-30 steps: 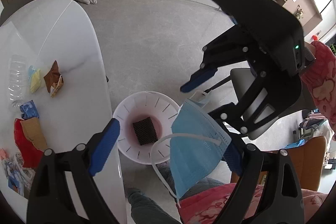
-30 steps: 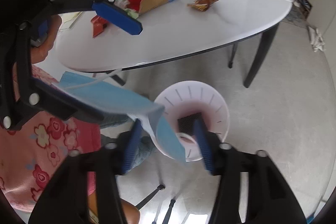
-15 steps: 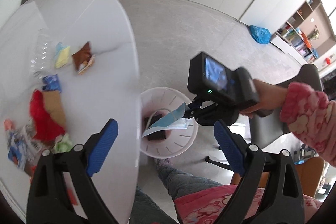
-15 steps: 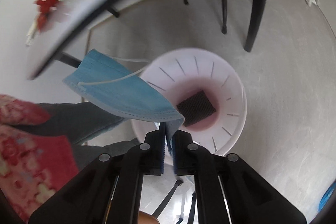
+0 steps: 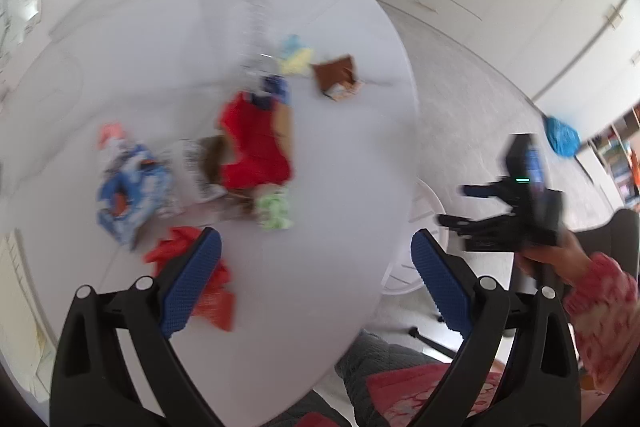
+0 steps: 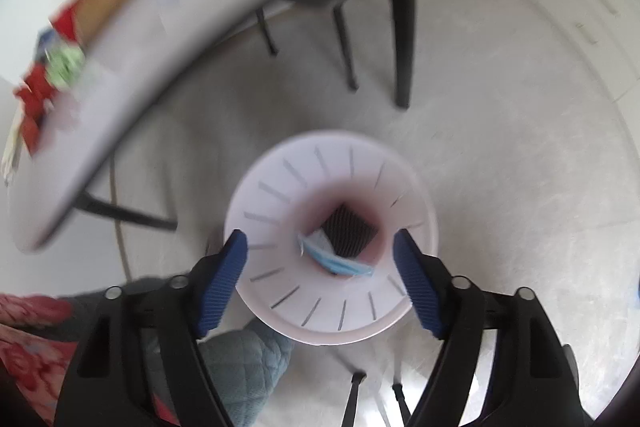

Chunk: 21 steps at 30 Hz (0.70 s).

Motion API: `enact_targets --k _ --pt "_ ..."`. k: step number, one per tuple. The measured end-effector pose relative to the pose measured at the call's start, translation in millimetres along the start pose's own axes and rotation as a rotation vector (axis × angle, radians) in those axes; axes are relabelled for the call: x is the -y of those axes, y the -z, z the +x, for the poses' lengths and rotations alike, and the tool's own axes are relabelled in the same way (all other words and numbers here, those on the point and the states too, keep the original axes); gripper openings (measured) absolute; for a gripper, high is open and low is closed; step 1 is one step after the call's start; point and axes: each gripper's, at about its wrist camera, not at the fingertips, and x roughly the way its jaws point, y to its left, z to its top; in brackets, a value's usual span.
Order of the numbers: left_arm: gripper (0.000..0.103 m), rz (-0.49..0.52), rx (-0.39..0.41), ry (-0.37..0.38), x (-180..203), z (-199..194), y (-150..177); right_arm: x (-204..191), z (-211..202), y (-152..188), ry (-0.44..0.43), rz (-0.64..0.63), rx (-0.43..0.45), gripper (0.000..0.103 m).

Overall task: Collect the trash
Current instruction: 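Grasp the clear plastic bottle with the right tool while the left tool grasps the pink tissue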

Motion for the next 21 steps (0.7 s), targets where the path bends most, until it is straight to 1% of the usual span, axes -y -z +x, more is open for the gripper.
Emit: enact_targets --k 1,3,5,8,10,12,13,17,21 --pt "0.092 -0.02 0.013 -0.009 -8 -6 1 -6 -20 -5 0.024 0.005 0.042 0.091" --pt "0.092 -0.059 0.041 -0.036 -28 -16 2 -24 -70 -18 0.077 0.017 0.149 0.1" --pt "0.093 -0.095 0.067 -0.058 -48 -24 3 -41 -106 -29 0.097 0.029 0.228 0.101" --pt "0.093 -0.151 0.091 -0.095 -76 -30 7 -69 -140 -50 0.096 0.049 0.302 0.101" --pt "0.093 -0.189 0.093 -0.11 -100 -29 7 -84 -146 -67 0.09 0.056 0.328 0.101" --pt "0.093 -0.225 0.097 -0.119 -120 -27 8 -98 -144 -87 0.073 0.07 0.347 0.101" --pt "0.093 -0.234 0.1 -0.121 -129 -25 8 -103 -139 -99 0.065 0.083 0.343 0.101" --pt "0.093 -0.251 0.103 -0.129 -157 -22 3 -119 -113 -156 0.0 0.133 0.328 0.101" --pt "0.093 -0.279 0.085 -0.128 -184 -12 -1 -150 -72 -207 0.016 0.145 0.291 0.101"
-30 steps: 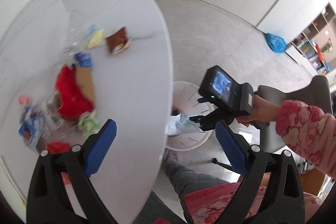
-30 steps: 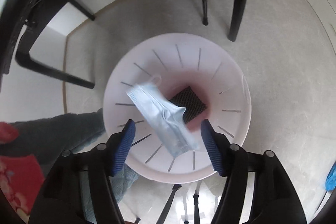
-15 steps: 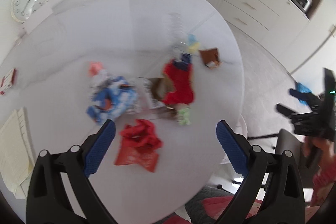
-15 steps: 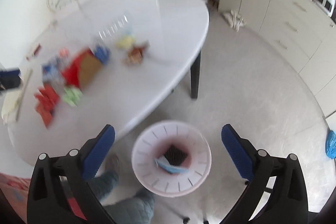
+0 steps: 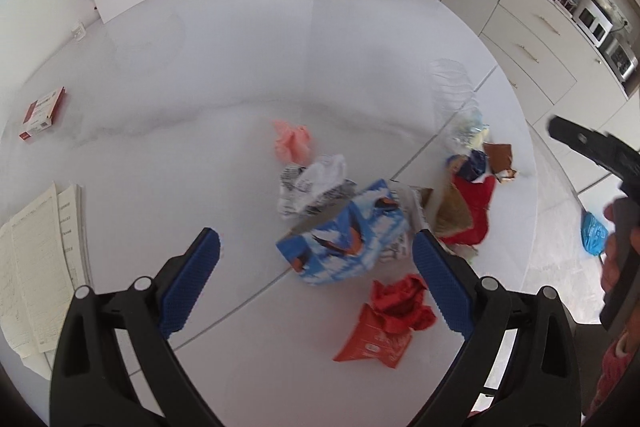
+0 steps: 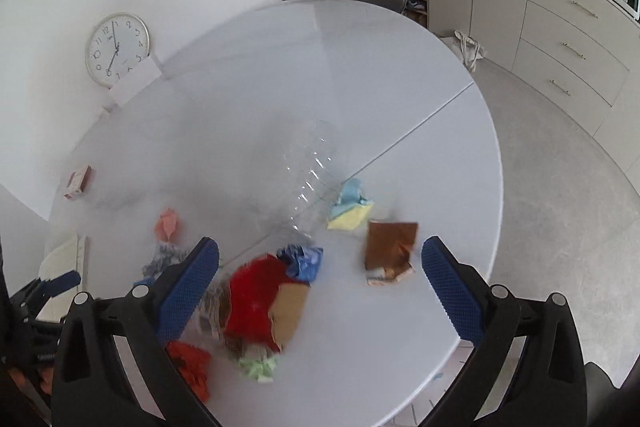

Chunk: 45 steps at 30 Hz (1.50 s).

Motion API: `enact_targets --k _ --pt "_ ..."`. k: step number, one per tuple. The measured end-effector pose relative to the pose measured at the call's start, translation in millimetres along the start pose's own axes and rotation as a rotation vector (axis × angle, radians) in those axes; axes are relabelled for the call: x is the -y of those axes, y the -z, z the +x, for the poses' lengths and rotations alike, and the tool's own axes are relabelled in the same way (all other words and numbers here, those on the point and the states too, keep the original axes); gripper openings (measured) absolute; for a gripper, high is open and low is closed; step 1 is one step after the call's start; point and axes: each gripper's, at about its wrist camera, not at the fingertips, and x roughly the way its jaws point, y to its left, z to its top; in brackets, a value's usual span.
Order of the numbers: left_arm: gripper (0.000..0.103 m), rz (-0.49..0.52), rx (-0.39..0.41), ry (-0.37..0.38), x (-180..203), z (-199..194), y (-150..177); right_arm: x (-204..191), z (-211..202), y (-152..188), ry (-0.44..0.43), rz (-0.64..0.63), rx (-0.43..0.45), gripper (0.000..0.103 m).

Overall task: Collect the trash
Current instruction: 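Grasp the clear plastic bottle with the right tool while the left tool grasps the pink tissue, then carry the bottle over the bin and open the right tool to drop it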

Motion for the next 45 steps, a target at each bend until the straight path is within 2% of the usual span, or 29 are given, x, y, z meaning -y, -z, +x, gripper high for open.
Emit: enact_targets --k 6,12,15,16,20,22,25,32,37,39,42,45 --pt "0.093 -0.03 -0.037 -0.011 -24 33 -30 -29 85 -26 0.098 0.027 -0.091 0.094" --pt "0.092 -0.08 -0.086 0.007 -37 69 -65 -40 130 -25 0.197 0.018 -0.159 0.09" --pt "0.084 -0.065 -0.129 -0.016 -34 90 -75 -43 142 -24 0.225 0.003 -0.172 0.086" --pt "0.081 -0.061 -0.146 -0.018 -33 97 -77 -44 144 -24 0.23 -0.008 -0.171 0.081" --pt "0.074 -0.074 -0.197 -0.033 -32 121 -83 -45 149 -25 0.249 -0.061 -0.168 0.072" --pt "0.066 -0.088 -0.217 -0.041 -33 130 -83 -46 149 -26 0.249 -0.083 -0.16 0.07" --pt "0.057 -0.097 -0.237 -0.05 -33 139 -82 -45 148 -25 0.233 -0.096 -0.152 0.07" --pt "0.034 -0.029 -0.201 -0.106 -25 143 -87 -42 131 -33 0.167 -0.088 -0.114 0.07" --pt "0.031 -0.029 -0.169 -0.104 -30 137 -82 -40 113 -41 0.1 -0.058 -0.09 0.07" --pt "0.031 -0.025 -0.148 -0.112 -19 123 -78 -42 103 -44 0.056 -0.034 -0.077 0.07" --pt "0.031 -0.02 -0.113 -0.132 -23 100 -76 -46 85 -46 0.0 -0.013 -0.043 0.07" --pt "0.031 -0.028 -0.069 -0.112 -27 67 -74 -51 61 -45 -0.062 0.02 -0.014 0.07"
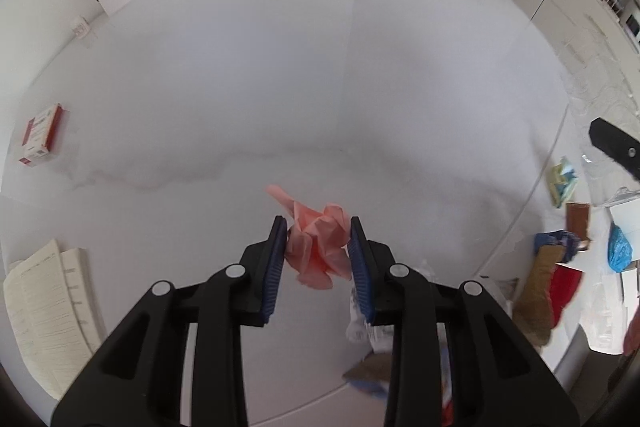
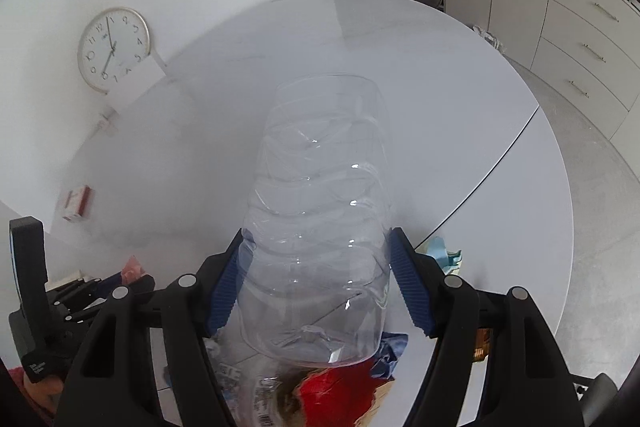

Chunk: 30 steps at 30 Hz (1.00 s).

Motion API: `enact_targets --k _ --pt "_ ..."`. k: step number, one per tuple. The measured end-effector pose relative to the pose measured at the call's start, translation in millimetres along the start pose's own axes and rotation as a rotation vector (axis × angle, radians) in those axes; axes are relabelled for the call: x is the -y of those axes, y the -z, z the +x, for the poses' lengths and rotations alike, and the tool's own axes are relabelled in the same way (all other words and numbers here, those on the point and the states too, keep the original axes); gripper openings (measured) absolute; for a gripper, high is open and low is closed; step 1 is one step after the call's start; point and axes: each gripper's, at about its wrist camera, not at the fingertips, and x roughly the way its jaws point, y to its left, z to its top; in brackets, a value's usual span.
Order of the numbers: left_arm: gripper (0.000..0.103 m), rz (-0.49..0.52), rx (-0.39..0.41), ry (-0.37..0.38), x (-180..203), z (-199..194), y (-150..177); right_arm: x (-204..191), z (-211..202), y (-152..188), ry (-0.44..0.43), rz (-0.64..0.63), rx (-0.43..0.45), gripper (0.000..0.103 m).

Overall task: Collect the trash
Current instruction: 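Carry the bottle over the bin and open the right tool to drop it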

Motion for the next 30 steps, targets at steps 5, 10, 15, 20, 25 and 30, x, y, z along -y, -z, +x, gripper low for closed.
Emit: enact_targets --k 5,10,15,20,25,30 --pt "0.031 0.01 0.076 0.039 -1 -57 11 -7 -44 7 -0.048 0.018 0.027 0.07" --pt "0.031 0.043 0.144 0.106 -1 -106 22 -4 -97 31 -0.042 -0.018 0.063 0.07" --pt "0.031 0.118 0.182 0.167 29 -146 36 22 -151 60 -0.021 -0.007 0.106 0.07" --pt "0.031 0.191 0.196 0.233 79 -164 52 72 -191 99 0.043 0.051 0.124 0.07" --pt "0.031 0.251 0.184 0.309 127 -174 74 128 -210 135 0.119 0.125 0.115 0.07" --pt "0.031 0.323 0.156 0.359 178 -174 99 170 -203 162 0.163 0.164 0.091 0.07"
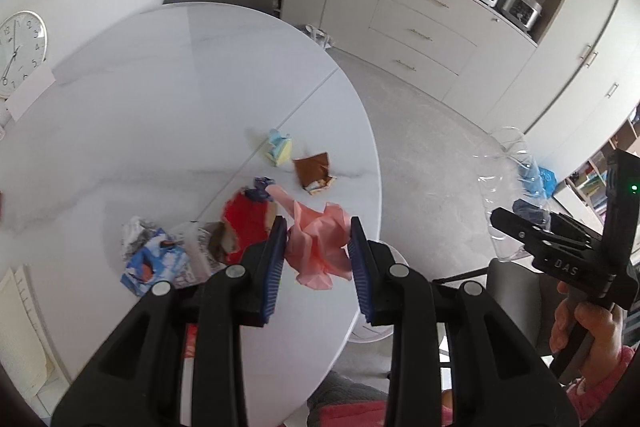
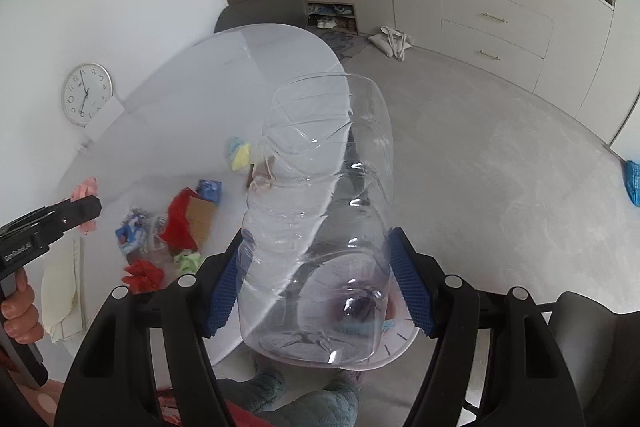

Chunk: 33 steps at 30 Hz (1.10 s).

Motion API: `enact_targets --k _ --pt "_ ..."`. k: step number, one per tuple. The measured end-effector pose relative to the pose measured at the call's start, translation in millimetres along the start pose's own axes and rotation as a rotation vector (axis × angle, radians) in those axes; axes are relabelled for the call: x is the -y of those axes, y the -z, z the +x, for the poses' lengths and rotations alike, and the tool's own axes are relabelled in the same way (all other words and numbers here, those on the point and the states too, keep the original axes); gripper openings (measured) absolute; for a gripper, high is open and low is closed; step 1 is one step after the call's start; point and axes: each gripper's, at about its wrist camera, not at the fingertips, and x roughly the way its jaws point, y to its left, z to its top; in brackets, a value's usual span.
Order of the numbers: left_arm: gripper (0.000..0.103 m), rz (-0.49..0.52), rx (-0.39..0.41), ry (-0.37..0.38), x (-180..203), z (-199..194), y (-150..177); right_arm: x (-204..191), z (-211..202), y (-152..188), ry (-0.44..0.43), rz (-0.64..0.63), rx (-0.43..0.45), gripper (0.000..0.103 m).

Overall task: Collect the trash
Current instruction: 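Carry the bottle over the bin and open the right tool to drop it, then drop the pink tissue into the bin by opening the left tool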

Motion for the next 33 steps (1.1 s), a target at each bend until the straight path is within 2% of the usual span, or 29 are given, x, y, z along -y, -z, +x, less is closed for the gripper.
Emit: enact_targets --k 3,9,19,20,21,22,25,30,33 --pt "0.031 0.026 -0.021 0.011 23 9 6 18 14 11 0.023 -0.013 -0.021 0.07" --pt "0.031 0.027 -0.033 -0.026 49 17 15 42 65 44 0.026 -0.056 -0.101 0.07" --pt "0.031 0.081 -0.068 -0.056 80 32 19 58 186 111 -0.017 -0.079 -0.307 0.072" --pt "0.031 0.084 -0.075 -0.054 82 35 19 59 195 116 -0.022 -0.077 -0.33 0.072" --pt "0.031 0.086 -0.083 -0.052 84 38 20 60 202 123 -0.026 -0.076 -0.357 0.077" --pt "0.031 0.087 -0.091 -0.05 86 41 20 62 205 126 -0.021 -0.076 -0.365 0.083" --pt "0.031 0.083 -0.111 -0.038 91 49 20 66 203 129 -0.017 -0.071 -0.368 0.091" --pt "0.031 0.086 -0.142 -0.013 100 65 21 78 175 112 -0.022 -0.036 -0.322 0.092" --pt "0.031 0.117 -0.163 0.009 111 79 23 79 143 96 0.024 -0.047 -0.27 0.093"
